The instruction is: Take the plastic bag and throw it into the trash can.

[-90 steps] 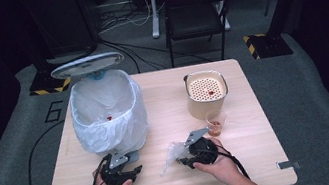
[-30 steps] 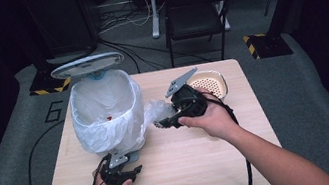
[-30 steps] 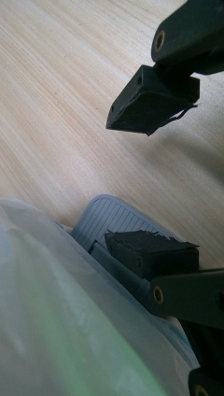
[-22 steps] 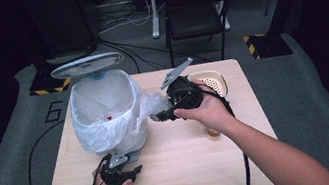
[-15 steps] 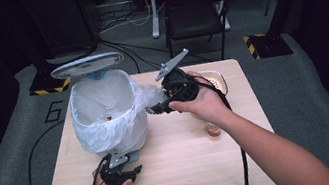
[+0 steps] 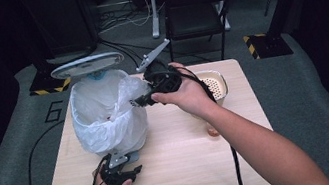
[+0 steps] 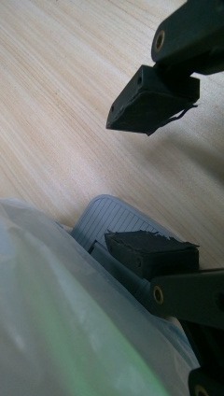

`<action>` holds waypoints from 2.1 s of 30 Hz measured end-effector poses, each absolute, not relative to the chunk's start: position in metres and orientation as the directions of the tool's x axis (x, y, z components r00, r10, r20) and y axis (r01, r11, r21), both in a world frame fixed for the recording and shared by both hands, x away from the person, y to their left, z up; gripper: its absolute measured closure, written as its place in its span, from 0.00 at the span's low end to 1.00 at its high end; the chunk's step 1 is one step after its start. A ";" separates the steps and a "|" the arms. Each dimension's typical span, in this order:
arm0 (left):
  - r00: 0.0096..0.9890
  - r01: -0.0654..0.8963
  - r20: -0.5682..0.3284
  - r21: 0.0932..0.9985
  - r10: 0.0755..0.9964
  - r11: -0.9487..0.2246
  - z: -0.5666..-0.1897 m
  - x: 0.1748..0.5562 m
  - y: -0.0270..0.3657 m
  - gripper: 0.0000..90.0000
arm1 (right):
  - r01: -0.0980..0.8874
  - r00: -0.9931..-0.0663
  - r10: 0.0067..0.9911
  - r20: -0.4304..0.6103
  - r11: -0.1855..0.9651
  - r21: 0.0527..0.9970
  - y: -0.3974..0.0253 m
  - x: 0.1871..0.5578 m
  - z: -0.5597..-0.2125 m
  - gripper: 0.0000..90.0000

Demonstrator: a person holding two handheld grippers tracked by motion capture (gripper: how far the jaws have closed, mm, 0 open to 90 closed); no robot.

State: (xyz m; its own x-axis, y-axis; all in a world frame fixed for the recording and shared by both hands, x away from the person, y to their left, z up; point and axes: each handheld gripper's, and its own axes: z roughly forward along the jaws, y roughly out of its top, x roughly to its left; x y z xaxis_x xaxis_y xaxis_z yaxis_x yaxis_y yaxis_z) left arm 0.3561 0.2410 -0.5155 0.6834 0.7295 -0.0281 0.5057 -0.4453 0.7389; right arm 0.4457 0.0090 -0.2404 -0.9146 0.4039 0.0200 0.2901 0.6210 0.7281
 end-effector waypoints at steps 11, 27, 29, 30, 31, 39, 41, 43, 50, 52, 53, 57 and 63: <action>0.685 0.511 -0.031 0.733 0.728 -0.450 -0.515 0.356 0.242 0.43 | 0.282 -0.918 0.396 0.020 0.617 0.735 0.033 0.456 -0.235 0.62; 0.669 0.514 -0.035 0.744 0.742 -0.428 -0.517 0.356 0.240 0.43 | 0.281 -0.916 0.399 0.024 0.600 0.749 0.067 0.470 -0.243 0.61; 0.668 0.514 -0.035 0.744 0.743 -0.427 -0.517 0.356 0.240 0.43 | 0.270 -0.919 0.395 0.008 0.613 0.742 0.074 0.471 -0.247 0.61; 0.667 0.516 -0.037 0.744 0.744 -0.426 -0.517 0.356 0.240 0.43 | 0.269 -0.918 0.396 0.004 0.617 0.740 0.076 0.472 -0.248 0.61; 0.668 0.514 -0.035 0.743 0.743 -0.427 -0.517 0.356 0.240 0.43 | 0.268 -0.919 0.394 0.001 0.623 0.735 0.079 0.472 -0.250 0.61; 0.668 0.515 -0.037 0.744 0.744 -0.425 -0.517 0.356 0.240 0.43 | 0.250 -0.918 0.395 -0.029 0.635 0.730 0.103 0.475 -0.266 0.61; 0.680 0.522 -0.043 0.730 0.732 -0.442 -0.515 0.356 0.242 0.43 | 0.258 -0.912 0.409 -0.035 0.635 0.728 0.107 0.475 -0.268 0.61; 0.680 0.521 -0.043 0.730 0.732 -0.442 -0.515 0.356 0.242 0.43 | 0.264 -0.906 0.421 -0.038 0.634 0.727 0.111 0.476 -0.271 0.61; 0.680 0.521 -0.043 0.730 0.732 -0.442 -0.515 0.356 0.242 0.43 | 0.317 -0.876 0.480 -0.036 0.631 0.708 0.116 0.480 -0.278 0.61; 0.681 0.521 -0.042 0.729 0.731 -0.443 -0.515 0.356 0.242 0.43 | 0.325 -0.870 0.493 -0.036 0.625 0.710 0.114 0.483 -0.280 0.61; 0.680 0.521 -0.043 0.730 0.732 -0.443 -0.515 0.356 0.242 0.43 | 0.325 -0.868 0.495 -0.039 0.626 0.709 0.114 0.484 -0.281 0.60; 0.680 0.520 -0.042 0.732 0.732 -0.441 -0.515 0.356 0.242 0.43 | 0.347 -0.856 0.516 -0.029 0.615 0.708 0.112 0.489 -0.284 0.59; 0.682 0.516 -0.039 0.733 0.730 -0.443 -0.515 0.357 0.242 0.43 | 0.367 -0.845 0.535 -0.015 0.600 0.711 0.111 0.492 -0.290 0.41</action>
